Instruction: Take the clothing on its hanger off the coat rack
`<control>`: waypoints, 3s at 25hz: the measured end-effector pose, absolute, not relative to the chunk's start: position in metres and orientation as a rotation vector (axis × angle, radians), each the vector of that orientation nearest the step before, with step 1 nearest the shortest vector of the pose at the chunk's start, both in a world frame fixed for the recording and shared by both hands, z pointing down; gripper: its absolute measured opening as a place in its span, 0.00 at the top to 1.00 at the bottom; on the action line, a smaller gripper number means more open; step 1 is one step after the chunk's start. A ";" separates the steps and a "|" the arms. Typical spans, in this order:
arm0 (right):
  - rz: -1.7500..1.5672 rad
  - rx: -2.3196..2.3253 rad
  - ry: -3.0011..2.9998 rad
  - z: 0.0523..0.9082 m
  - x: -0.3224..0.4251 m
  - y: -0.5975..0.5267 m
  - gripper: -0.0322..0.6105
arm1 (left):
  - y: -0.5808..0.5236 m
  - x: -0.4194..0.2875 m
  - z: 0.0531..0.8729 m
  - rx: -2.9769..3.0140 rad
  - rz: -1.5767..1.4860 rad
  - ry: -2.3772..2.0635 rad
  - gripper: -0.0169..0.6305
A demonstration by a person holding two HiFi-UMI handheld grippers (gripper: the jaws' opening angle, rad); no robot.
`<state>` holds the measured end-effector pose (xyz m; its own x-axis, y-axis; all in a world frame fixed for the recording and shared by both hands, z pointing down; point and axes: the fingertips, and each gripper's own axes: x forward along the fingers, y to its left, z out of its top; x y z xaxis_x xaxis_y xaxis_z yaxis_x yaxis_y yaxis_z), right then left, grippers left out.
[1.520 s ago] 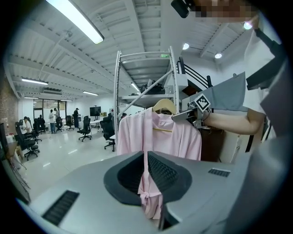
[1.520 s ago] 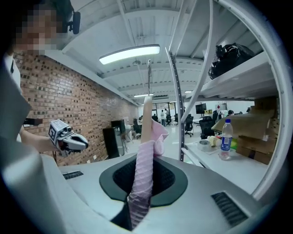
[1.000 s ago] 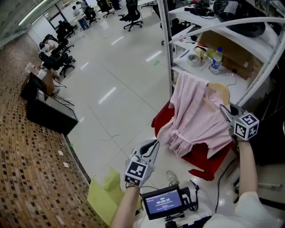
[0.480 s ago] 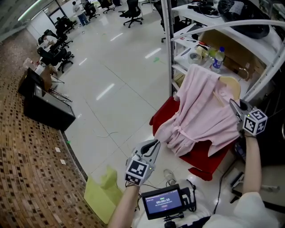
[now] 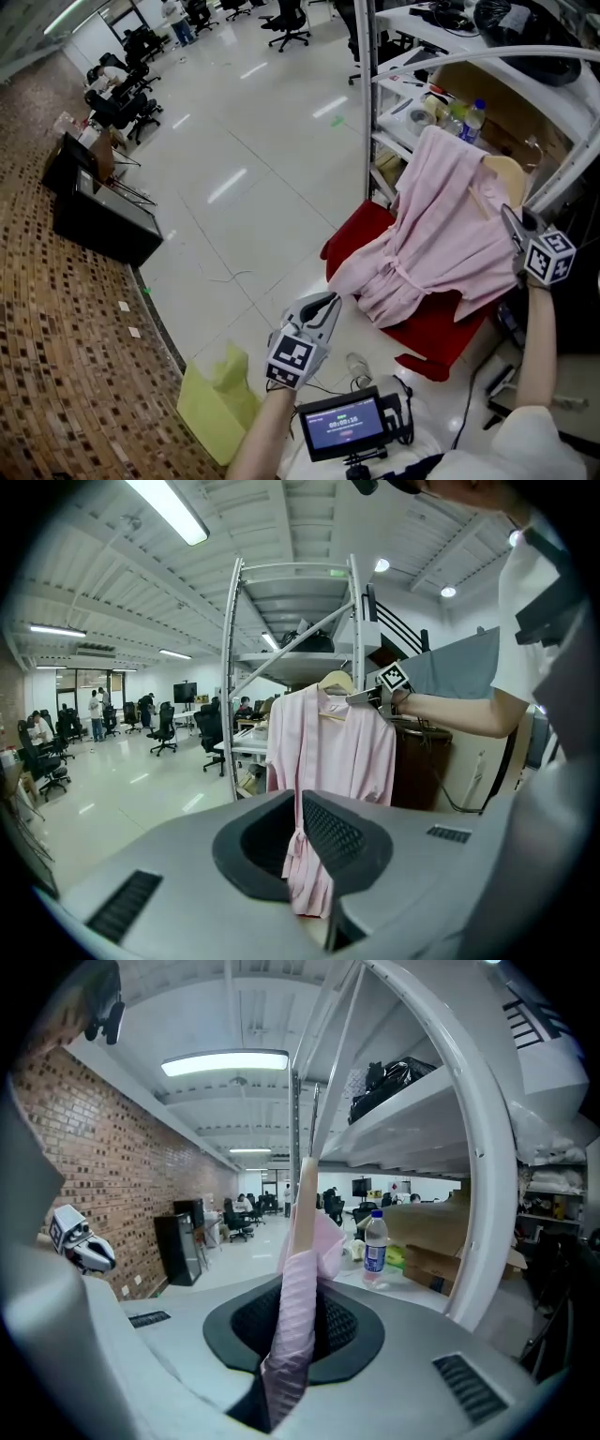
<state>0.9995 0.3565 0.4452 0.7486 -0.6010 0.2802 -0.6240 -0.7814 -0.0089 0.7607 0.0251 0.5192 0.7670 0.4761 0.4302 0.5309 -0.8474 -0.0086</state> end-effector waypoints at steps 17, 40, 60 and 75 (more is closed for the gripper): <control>0.610 2.735 -1.042 0.577 0.990 0.293 0.90 | 0.015 0.752 0.534 -2.864 -0.709 -0.756 0.94; 0.906 2.738 -1.271 0.728 0.951 0.237 0.90 | 0.028 0.737 0.559 -2.863 -0.794 -0.778 0.94; 1.359 2.801 -1.096 0.914 0.951 0.244 0.90 | 0.014 0.724 0.577 -2.876 -0.866 -0.703 0.94; 1.647 2.656 -0.710 1.011 0.959 0.282 0.89 | -0.023 0.701 0.592 -2.917 -0.939 -0.547 0.94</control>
